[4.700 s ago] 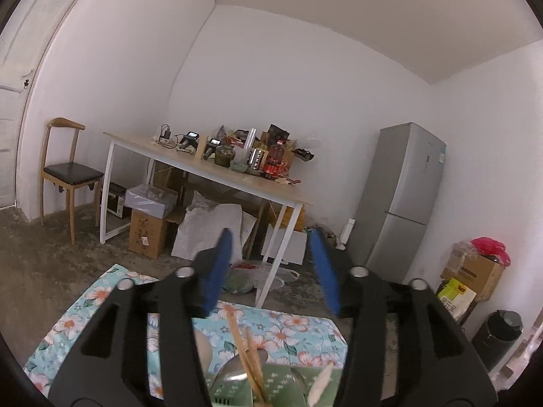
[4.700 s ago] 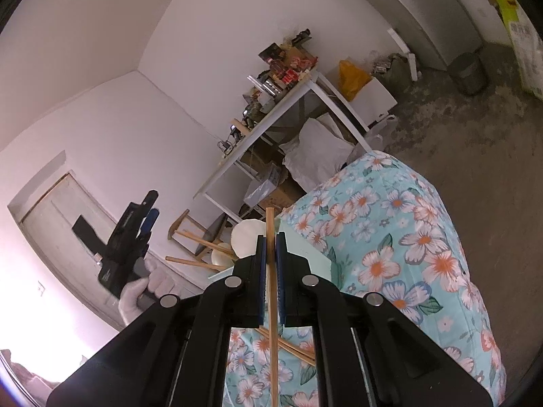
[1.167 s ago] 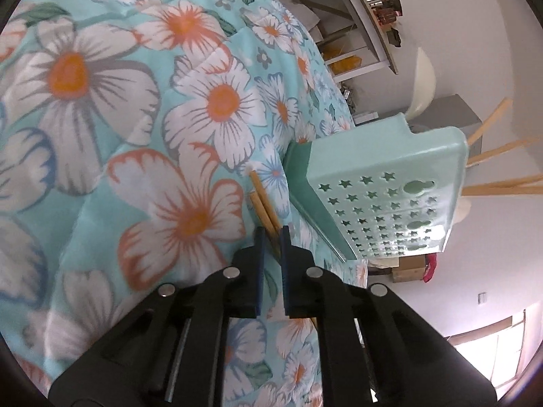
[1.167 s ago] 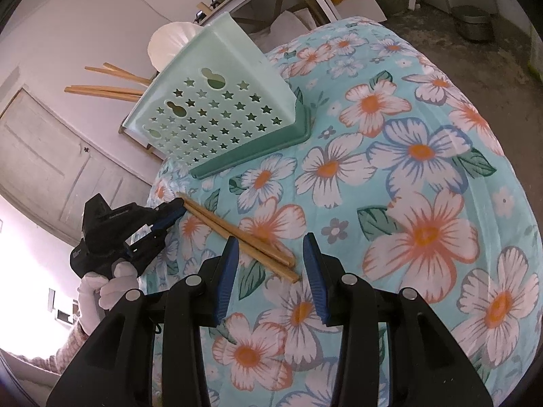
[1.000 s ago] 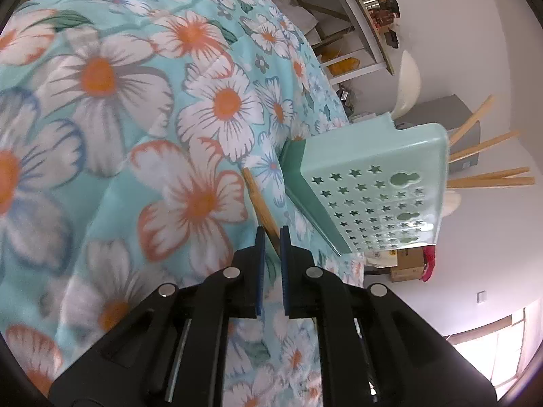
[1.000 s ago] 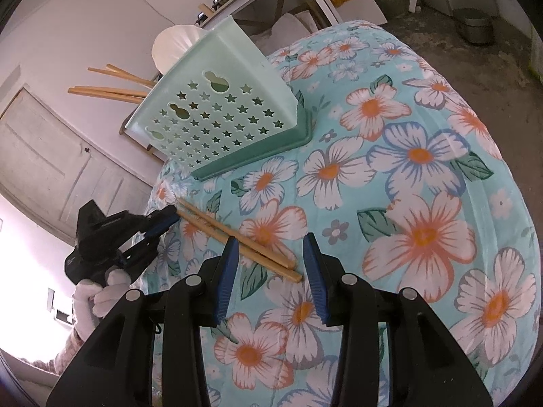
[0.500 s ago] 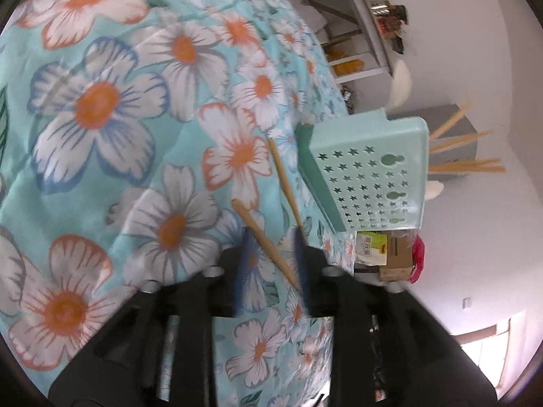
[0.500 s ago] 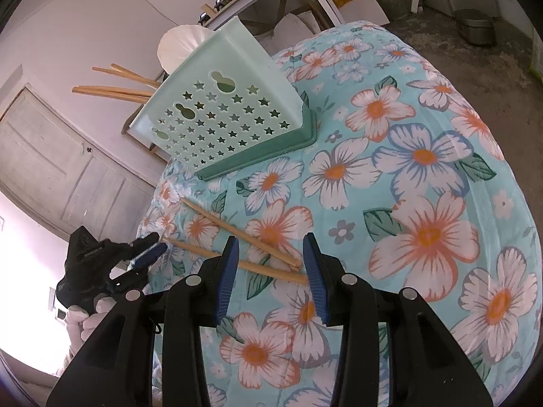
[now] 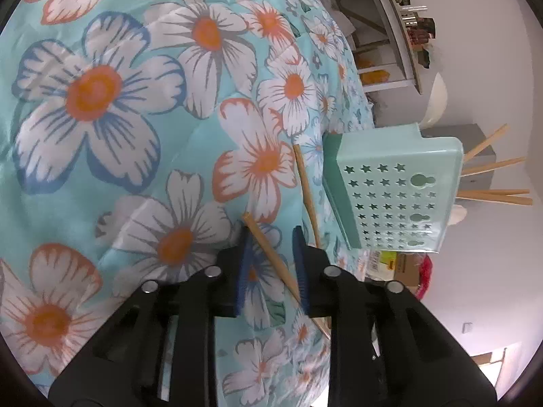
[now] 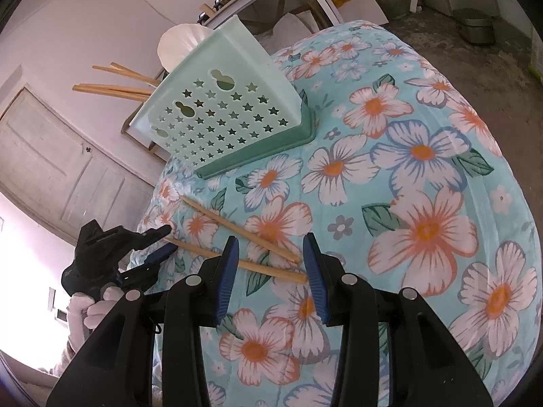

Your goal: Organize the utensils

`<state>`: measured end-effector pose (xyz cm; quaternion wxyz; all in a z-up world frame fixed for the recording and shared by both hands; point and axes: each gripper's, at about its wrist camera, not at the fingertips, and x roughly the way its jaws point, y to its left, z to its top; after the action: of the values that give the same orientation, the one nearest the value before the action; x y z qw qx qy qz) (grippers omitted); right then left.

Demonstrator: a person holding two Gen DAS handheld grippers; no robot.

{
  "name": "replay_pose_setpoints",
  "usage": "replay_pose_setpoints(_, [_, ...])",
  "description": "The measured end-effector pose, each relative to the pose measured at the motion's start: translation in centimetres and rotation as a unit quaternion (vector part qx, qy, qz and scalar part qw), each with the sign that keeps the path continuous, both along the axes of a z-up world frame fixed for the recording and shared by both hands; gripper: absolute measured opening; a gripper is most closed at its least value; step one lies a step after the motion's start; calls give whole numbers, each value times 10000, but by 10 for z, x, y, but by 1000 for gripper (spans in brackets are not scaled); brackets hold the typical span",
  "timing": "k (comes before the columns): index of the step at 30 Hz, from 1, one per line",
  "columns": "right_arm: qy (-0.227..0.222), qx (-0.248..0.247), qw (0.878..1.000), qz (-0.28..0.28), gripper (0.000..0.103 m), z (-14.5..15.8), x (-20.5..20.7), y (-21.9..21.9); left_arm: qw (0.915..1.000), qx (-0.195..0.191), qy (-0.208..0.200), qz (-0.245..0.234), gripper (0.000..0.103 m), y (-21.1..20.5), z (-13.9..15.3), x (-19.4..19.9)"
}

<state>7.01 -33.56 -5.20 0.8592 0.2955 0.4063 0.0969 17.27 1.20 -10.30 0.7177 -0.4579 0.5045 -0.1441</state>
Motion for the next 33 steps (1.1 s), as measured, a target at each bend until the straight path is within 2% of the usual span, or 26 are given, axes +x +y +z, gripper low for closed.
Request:
replay_pose_setpoints(4, [5,9,10000,-17,39,-1,-1,-1,9996,283,-51,75,13,-5,2,0])
replay_pose_setpoints(6, [-7,-6,10000,-30,39,1,-2,-2,9993,348,-135,63,13,-6,4,-1])
replay_pose_setpoints(14, [-173,-105,9998,-15,39,11,-5,-6,9897,941,-1051,-259,13,-11,27,-13])
replay_pose_setpoints(20, [-513,-371,9978,175,39,30,-2,3,9701,1391,-1939,-433,14,-6,57,-29])
replay_pose_setpoints(23, [-702,-540,9957,287,39,40,1,12,9620,1419,-2278,-495,13,3,75,-38])
replay_pose_setpoints(25, [-843,-652,9935,388,37,47,3,19,9534,1491,-2573,-516,12,6,90,-45])
replay_pose_setpoints(30, [-1103,-912,9872,698,32,63,14,39,9259,1654,-3339,-621,9,22,134,-64])
replay_pose_setpoints(33, [-1200,-1036,9827,956,31,67,23,55,9064,1927,-3706,-631,9,31,154,-76])
